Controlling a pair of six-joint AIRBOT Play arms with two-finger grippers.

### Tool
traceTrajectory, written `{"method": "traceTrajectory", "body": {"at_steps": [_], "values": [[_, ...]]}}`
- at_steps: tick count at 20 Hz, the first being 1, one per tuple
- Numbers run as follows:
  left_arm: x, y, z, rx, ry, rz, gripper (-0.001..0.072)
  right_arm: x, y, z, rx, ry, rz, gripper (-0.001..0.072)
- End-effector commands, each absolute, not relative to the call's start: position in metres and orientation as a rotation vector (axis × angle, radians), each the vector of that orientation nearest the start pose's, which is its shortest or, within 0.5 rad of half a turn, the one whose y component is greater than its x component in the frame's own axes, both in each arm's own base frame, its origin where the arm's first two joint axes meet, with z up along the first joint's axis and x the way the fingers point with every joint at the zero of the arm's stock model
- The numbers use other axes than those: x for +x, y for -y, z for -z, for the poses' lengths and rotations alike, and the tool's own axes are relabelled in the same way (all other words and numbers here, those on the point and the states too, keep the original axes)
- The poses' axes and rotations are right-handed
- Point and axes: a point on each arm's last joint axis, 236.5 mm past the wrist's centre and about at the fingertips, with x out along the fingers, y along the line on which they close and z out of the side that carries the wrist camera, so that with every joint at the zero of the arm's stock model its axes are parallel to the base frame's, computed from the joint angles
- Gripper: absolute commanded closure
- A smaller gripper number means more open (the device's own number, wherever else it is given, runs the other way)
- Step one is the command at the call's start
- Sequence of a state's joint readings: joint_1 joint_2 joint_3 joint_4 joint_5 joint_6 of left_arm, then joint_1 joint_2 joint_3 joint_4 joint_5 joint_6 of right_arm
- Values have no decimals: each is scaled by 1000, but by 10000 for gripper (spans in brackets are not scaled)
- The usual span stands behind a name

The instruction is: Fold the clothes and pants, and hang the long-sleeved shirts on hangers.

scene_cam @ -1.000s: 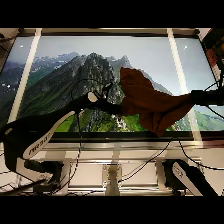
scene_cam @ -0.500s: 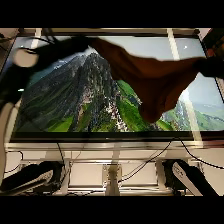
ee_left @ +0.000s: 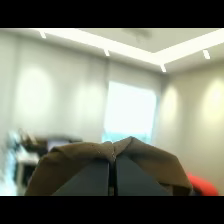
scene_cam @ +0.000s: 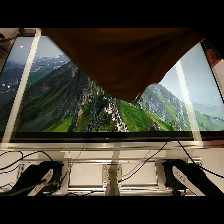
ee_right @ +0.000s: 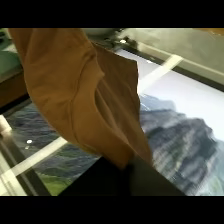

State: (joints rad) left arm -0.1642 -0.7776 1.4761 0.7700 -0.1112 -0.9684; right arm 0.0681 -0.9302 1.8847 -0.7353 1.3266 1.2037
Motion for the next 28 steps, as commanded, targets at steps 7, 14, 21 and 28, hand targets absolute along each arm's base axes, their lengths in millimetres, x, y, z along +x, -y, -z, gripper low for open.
{"method": "traceTrajectory", "body": {"at_steps": [7, 14, 21, 28], "values": [[416, 131, -440, -75, 164, 433, 695, 304, -142, -346, -101, -562, -586, 699], [508, 283, -234, -104, -237, 633, 695, 411, -95, -222, -113, -683, -311, 699], [528, 344, -200, -129, -112, 548, 695, 471, 28, -187, 80, -664, 24, 699], [531, 348, -186, -122, -127, 544, 580, 450, 123, -160, 203, -748, 233, 699]]}}
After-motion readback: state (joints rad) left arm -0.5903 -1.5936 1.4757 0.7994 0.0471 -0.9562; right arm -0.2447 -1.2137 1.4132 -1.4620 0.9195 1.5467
